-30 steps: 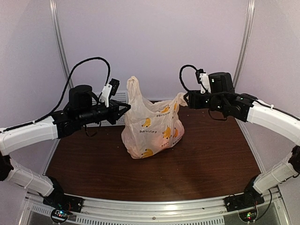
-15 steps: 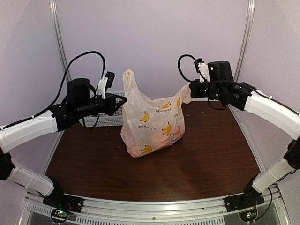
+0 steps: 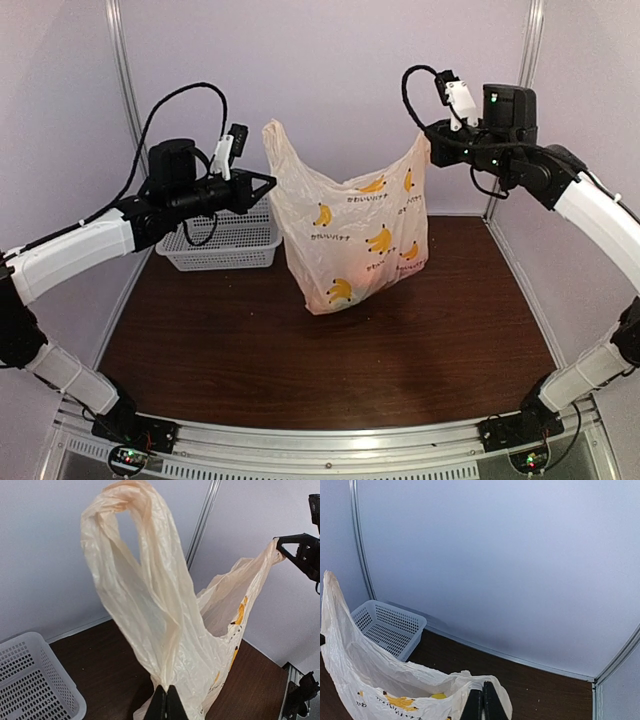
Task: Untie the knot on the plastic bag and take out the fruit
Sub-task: Pick up the bag handles from the takeout bag, then place the takeout bag at the center of the board.
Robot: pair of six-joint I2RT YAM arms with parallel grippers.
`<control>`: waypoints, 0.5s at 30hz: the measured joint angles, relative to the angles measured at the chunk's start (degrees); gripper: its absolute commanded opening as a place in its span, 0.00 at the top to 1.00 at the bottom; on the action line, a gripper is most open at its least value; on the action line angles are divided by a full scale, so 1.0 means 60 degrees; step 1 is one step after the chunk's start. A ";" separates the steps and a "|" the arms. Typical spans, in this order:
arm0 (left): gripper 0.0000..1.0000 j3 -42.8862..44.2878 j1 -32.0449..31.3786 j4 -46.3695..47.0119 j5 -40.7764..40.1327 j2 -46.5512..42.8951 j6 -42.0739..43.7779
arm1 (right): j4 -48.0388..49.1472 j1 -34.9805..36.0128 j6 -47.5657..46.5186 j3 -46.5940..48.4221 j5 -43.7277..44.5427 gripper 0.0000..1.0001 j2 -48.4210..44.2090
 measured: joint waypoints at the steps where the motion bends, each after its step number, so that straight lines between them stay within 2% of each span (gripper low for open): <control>1: 1.00 0.0000 0.0004 0.0018 0.0055 0.0153 0.0051 | -0.0015 0.0000 -0.0036 -0.0299 -0.0146 1.00 -0.0120; 8: 1.00 0.0219 0.0004 0.0211 0.0291 0.1209 0.0379 | -0.0568 0.0062 -0.0015 -0.1927 -0.2175 1.00 -0.0801; 15: 1.00 0.1126 0.0149 0.0539 0.0291 0.2229 0.0466 | -0.1694 0.0885 0.0044 -0.1945 -0.4674 1.00 -0.1439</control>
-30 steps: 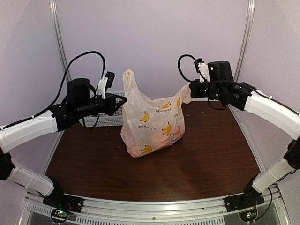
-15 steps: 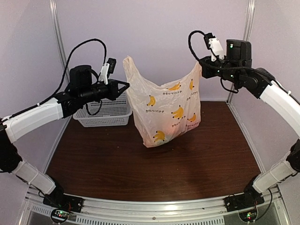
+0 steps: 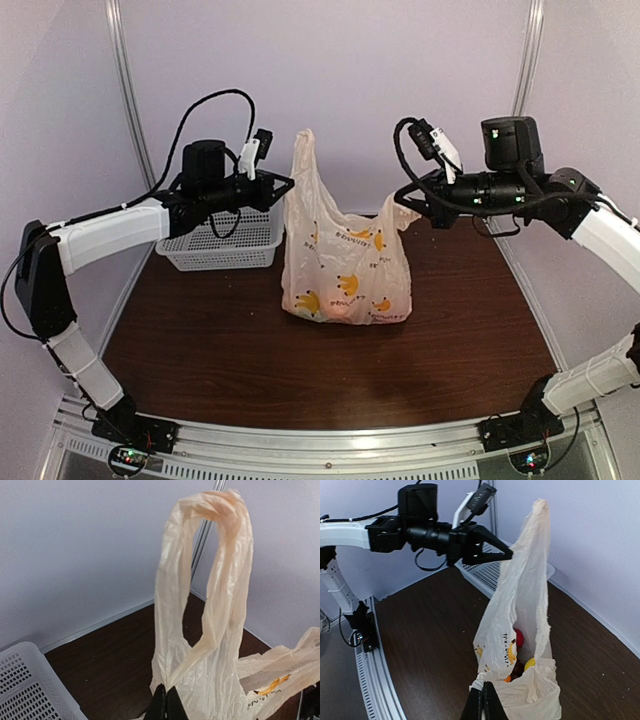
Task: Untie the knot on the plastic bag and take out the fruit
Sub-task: Place the takeout bag at the center of the board.
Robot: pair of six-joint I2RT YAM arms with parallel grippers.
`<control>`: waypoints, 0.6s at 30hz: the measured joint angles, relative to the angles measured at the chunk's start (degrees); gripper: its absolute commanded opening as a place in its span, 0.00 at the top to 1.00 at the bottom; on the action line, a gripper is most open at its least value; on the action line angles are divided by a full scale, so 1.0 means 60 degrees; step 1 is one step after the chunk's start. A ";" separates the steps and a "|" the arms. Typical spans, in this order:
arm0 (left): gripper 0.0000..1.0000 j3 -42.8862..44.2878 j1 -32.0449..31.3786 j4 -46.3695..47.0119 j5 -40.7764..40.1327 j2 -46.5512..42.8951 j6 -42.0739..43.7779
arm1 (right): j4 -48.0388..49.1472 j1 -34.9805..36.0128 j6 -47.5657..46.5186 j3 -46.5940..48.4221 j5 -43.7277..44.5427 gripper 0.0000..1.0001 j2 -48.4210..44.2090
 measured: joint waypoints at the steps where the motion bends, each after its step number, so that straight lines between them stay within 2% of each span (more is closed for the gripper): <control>1: 1.00 0.0171 0.0044 0.0098 0.0000 0.0153 -0.0007 | -0.0208 0.0189 0.0004 0.0098 -0.0350 1.00 -0.0011; 7: 1.00 0.0761 0.0288 0.0769 -0.0033 0.0776 -0.0200 | -0.0896 0.1086 0.0087 0.0262 -0.1953 1.00 -0.0011; 13: 1.00 0.0962 0.0594 0.1195 0.0051 0.1377 -0.0583 | -0.0987 0.1945 0.0335 -0.0437 -0.2554 1.00 0.0058; 14: 0.97 0.0962 0.0605 0.1184 0.0073 0.1428 -0.0637 | -0.0965 0.2091 0.0397 -0.0641 -0.2597 1.00 0.0131; 15: 0.89 0.0962 0.0619 0.1155 0.0098 0.1472 -0.0707 | -0.0951 0.2208 0.0466 -0.0805 -0.2626 1.00 0.0219; 16: 0.69 0.0954 0.0619 0.1137 0.0124 0.1486 -0.0783 | -0.0943 0.2353 0.0546 -0.0984 -0.2637 1.00 0.0339; 17: 0.56 0.0947 0.0616 0.1122 0.0153 0.1486 -0.0809 | -0.0936 0.2484 0.0608 -0.1137 -0.2641 1.00 0.0477; 18: 0.47 0.0947 0.0616 0.1129 0.0171 0.1472 -0.0900 | -0.0925 0.2612 0.0659 -0.1260 -0.2663 1.00 0.0605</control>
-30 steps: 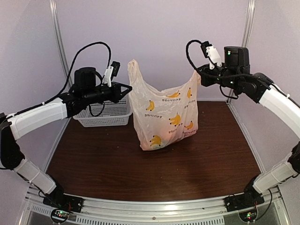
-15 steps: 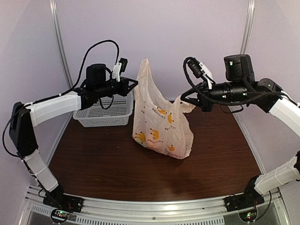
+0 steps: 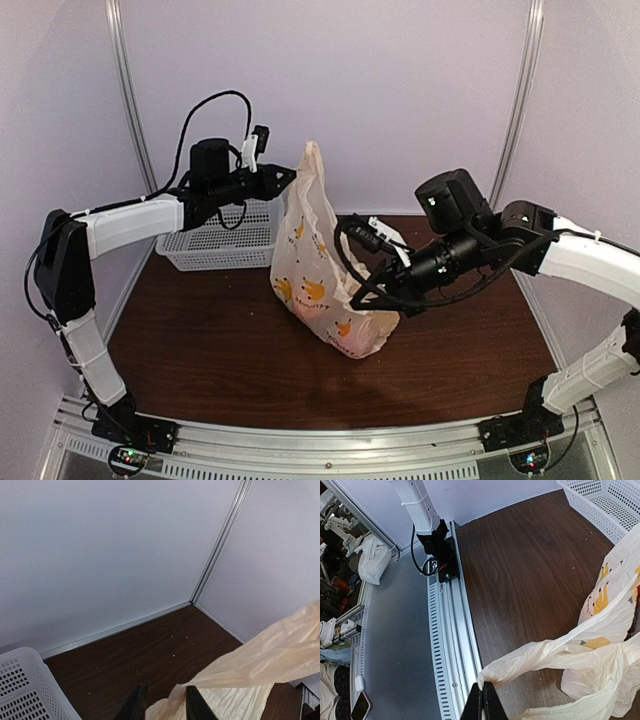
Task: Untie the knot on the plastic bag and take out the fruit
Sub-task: Place the takeout bag at the center of the board.
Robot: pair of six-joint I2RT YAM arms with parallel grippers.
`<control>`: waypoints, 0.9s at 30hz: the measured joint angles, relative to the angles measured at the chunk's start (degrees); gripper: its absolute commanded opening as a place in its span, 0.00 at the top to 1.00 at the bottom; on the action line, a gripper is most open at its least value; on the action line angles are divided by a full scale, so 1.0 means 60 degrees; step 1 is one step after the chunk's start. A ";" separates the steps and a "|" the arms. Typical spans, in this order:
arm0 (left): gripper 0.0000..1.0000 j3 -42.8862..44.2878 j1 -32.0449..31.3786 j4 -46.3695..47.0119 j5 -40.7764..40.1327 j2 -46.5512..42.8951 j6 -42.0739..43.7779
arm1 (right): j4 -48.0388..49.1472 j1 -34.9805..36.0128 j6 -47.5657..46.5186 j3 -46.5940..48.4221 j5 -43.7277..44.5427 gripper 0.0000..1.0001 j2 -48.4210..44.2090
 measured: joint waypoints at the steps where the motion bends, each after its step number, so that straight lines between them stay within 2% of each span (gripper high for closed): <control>1: 0.39 -0.0004 0.0004 -0.0018 0.0004 -0.0026 -0.0138 | 0.0036 0.0113 0.0091 -0.0113 -0.0018 1.00 0.0087; 6: 0.14 -0.0834 0.0004 -0.0080 -0.0164 -0.0801 -0.0750 | 0.0499 0.0404 0.0419 -0.0433 -0.0062 1.00 0.0171; 11: 0.03 -0.2503 -0.0018 -0.0382 -0.0484 -0.2626 -0.1647 | 0.1286 0.0474 0.0703 -0.0590 -0.0080 1.00 0.0175; 16: 0.02 -0.4095 -0.0455 -0.0572 -0.1009 -0.4462 -0.2707 | 0.1829 0.0528 0.0878 -0.0721 -0.0058 1.00 0.0335; 19: 0.02 -0.4710 -0.0933 -0.0594 -0.1118 -0.5060 -0.3439 | 0.2065 0.0594 0.0947 -0.0747 -0.0033 1.00 0.0594; 27: 0.03 -0.5319 -0.2040 -0.0397 -0.1202 -0.4732 -0.4932 | 0.2277 0.0871 0.0984 -0.0747 -0.0015 1.00 0.1078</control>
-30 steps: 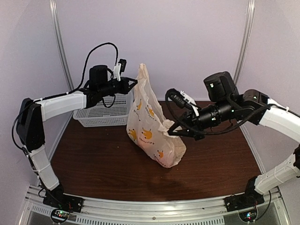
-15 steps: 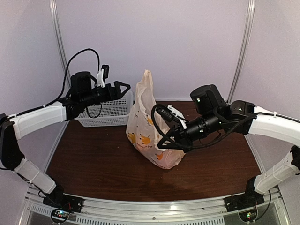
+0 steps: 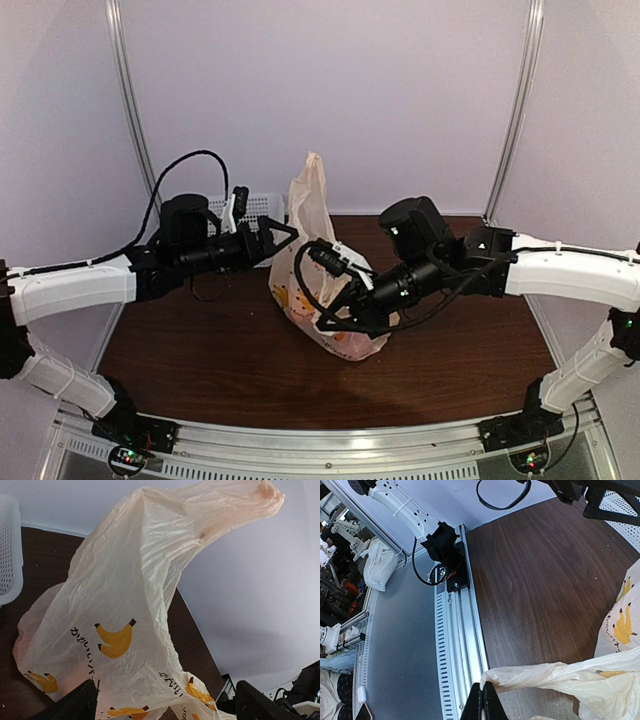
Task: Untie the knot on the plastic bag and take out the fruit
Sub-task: Place the takeout bag at the center of the board.
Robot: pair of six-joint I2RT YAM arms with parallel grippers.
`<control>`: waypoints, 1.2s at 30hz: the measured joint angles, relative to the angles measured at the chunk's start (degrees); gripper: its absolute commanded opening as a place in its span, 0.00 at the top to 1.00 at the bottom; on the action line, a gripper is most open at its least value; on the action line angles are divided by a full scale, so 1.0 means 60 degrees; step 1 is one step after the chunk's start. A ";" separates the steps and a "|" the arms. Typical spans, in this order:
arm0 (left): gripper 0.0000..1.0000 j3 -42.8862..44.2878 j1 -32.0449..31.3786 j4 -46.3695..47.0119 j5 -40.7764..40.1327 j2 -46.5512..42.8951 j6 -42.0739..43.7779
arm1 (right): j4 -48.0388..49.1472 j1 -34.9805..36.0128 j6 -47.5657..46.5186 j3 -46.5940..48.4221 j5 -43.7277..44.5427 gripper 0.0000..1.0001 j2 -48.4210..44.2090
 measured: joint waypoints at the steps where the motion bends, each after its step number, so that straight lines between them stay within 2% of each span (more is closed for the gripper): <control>1: 0.03 0.0007 -0.0080 0.0047 0.0011 0.0153 -0.0080 | -0.0004 0.0040 0.0000 0.0000 0.0004 1.00 0.0036; 10: 0.03 0.0503 -0.0372 0.0113 -0.0051 0.1388 -0.0433 | 0.0047 0.0277 0.0015 -0.0146 0.0087 1.00 0.0109; 12: 0.05 0.0546 -0.0386 0.0106 -0.0131 0.1424 -0.0459 | 0.0047 0.0313 0.0018 -0.0204 0.0120 1.00 0.0131; 25: 0.55 0.1002 -0.0444 -0.0244 -0.0590 0.1741 -0.0375 | 0.0036 0.0408 -0.0044 -0.0240 0.0423 1.00 0.0368; 27: 0.58 0.1064 -0.0444 -0.0280 -0.0608 0.1792 -0.0342 | 0.0004 0.0437 -0.0051 -0.0240 0.0481 1.00 0.0437; 29: 0.67 0.1107 -0.0448 -0.0313 -0.0619 0.1818 -0.0317 | -0.0026 0.0459 -0.0062 -0.0240 0.0528 1.00 0.0495; 33: 0.93 0.1118 -0.0459 -0.0401 -0.0623 0.1843 -0.0280 | -0.0076 0.0470 -0.0076 -0.0240 0.0648 1.00 0.0525; 34: 0.98 0.1122 -0.0459 -0.0437 -0.0623 0.1847 -0.0244 | -0.0080 0.0470 -0.0076 -0.0240 0.0678 0.92 0.0525; 36: 1.00 0.1126 -0.0459 -0.0514 -0.0637 0.1847 -0.0168 | -0.0091 0.0474 -0.0080 -0.0240 0.0809 0.76 0.0517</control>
